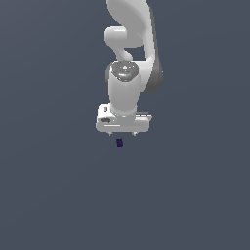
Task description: Pick up the object and move it to a goal position.
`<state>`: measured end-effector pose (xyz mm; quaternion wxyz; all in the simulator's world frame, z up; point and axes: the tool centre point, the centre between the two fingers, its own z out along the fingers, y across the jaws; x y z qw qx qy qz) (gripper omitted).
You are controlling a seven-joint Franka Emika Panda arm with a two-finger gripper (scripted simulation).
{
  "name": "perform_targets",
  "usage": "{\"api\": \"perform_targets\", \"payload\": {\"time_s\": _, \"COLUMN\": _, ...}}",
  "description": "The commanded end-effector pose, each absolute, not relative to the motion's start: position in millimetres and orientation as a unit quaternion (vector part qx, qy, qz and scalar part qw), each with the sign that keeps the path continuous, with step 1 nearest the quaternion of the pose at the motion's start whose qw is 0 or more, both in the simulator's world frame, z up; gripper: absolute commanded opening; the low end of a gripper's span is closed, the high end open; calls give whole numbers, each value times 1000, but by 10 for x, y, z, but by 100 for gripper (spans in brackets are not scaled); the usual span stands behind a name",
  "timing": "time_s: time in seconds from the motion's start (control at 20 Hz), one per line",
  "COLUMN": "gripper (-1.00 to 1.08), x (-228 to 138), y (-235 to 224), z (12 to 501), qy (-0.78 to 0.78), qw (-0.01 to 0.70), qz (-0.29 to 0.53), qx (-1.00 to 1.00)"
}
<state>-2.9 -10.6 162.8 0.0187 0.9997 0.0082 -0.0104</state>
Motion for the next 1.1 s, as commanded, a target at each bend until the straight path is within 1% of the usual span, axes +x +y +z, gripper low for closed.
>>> {"api": "perform_targets", "payload": {"time_s": 0.0, "gripper": 100, "x": -29, "y": -106, "z": 1628, "qy": 8, "qw": 19, "qz": -10, "qx": 1000}}
{"api": "perform_targets", "payload": {"time_s": 0.15, "gripper": 100, "x": -9, "y": -163, "z": 1659, "qy": 4, "qw": 22, "qz": -7, "qx": 1000}}
{"api": "perform_targets", "payload": {"time_s": 0.35, "gripper": 100, "x": 51, "y": -348, "z": 1769, "qy": -12, "qw": 31, "qz": 5, "qx": 999}}
{"api": "perform_targets", "payload": {"time_s": 0.55, "gripper": 100, "x": 61, "y": -372, "z": 1790, "qy": -15, "qw": 32, "qz": 6, "qx": 999}}
{"api": "perform_targets", "payload": {"time_s": 0.8, "gripper": 100, "x": 32, "y": -362, "z": 1699, "qy": -6, "qw": 30, "qz": 5, "qx": 1000}}
{"api": "perform_targets", "payload": {"time_s": 1.05, "gripper": 100, "x": -46, "y": -347, "z": 1477, "qy": 16, "qw": 23, "qz": 3, "qx": 1000}}
